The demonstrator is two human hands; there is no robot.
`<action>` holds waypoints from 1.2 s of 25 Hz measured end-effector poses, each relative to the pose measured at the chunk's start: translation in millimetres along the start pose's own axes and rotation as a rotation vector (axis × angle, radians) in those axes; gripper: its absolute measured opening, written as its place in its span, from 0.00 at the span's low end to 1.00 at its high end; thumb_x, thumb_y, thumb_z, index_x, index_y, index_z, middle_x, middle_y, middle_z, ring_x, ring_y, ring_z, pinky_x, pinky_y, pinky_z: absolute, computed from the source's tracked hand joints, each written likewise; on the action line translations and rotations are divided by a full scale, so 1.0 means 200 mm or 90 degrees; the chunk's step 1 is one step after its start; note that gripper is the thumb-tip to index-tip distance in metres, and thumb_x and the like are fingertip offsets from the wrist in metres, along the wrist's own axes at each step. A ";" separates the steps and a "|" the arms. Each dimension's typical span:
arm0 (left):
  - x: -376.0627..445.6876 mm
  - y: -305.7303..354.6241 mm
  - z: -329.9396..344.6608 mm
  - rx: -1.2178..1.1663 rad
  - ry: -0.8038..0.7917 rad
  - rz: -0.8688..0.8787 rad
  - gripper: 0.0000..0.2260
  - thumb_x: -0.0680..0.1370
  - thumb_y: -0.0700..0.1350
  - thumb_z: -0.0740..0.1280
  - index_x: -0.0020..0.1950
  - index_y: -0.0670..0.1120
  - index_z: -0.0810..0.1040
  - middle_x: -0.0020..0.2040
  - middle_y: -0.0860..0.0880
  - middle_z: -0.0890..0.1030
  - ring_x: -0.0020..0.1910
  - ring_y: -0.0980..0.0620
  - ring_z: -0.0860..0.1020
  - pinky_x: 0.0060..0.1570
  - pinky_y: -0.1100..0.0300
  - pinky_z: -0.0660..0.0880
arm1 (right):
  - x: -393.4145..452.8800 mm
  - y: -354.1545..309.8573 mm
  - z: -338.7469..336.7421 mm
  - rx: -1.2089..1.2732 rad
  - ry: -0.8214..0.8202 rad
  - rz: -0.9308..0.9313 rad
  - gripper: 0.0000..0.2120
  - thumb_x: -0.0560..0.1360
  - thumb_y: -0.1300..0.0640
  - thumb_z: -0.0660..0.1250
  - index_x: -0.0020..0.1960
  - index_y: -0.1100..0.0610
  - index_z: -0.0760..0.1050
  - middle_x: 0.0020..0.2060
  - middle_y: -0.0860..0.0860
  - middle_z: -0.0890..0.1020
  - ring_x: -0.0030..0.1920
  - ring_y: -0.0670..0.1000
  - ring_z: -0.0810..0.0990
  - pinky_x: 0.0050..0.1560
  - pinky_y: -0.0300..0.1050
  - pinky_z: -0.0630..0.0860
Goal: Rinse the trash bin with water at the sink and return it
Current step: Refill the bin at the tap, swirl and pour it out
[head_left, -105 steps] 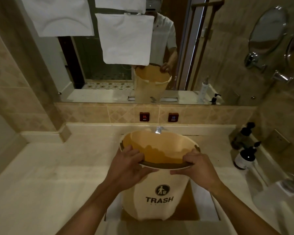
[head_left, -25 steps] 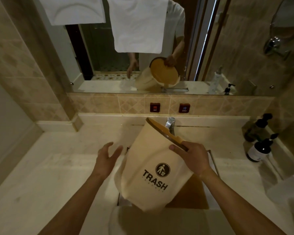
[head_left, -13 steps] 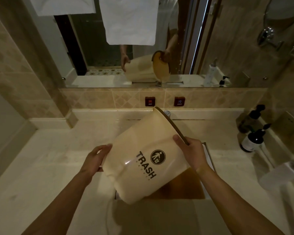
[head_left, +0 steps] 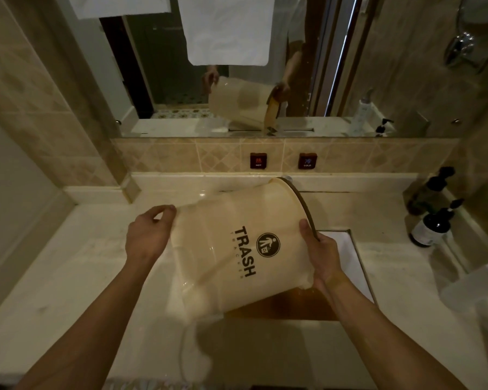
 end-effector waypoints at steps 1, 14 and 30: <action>0.00 0.03 -0.03 0.004 0.016 0.009 0.21 0.72 0.65 0.60 0.58 0.58 0.81 0.46 0.47 0.84 0.45 0.44 0.82 0.52 0.46 0.80 | 0.00 0.00 0.01 0.006 -0.001 0.004 0.16 0.73 0.40 0.67 0.43 0.53 0.81 0.43 0.51 0.85 0.47 0.53 0.83 0.49 0.51 0.80; -0.05 0.59 -0.26 0.057 0.117 0.213 0.21 0.78 0.64 0.57 0.62 0.56 0.80 0.53 0.50 0.84 0.55 0.45 0.80 0.51 0.53 0.74 | 0.01 -0.01 0.11 0.187 -0.055 0.011 0.31 0.68 0.34 0.70 0.61 0.56 0.79 0.55 0.55 0.84 0.56 0.57 0.82 0.57 0.64 0.77; -0.08 0.69 -0.20 0.073 0.075 0.249 0.20 0.78 0.63 0.57 0.62 0.56 0.80 0.55 0.49 0.84 0.55 0.45 0.80 0.54 0.50 0.76 | -0.06 0.06 0.10 0.250 -0.066 0.071 0.37 0.65 0.33 0.73 0.62 0.58 0.77 0.57 0.58 0.82 0.57 0.63 0.81 0.57 0.69 0.75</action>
Point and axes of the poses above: each hand's wrist, its own x-axis towards the middle knuckle, its own z-axis out of the palm, y = z × x, the point moved 9 cm from there along x, towards the middle knuckle
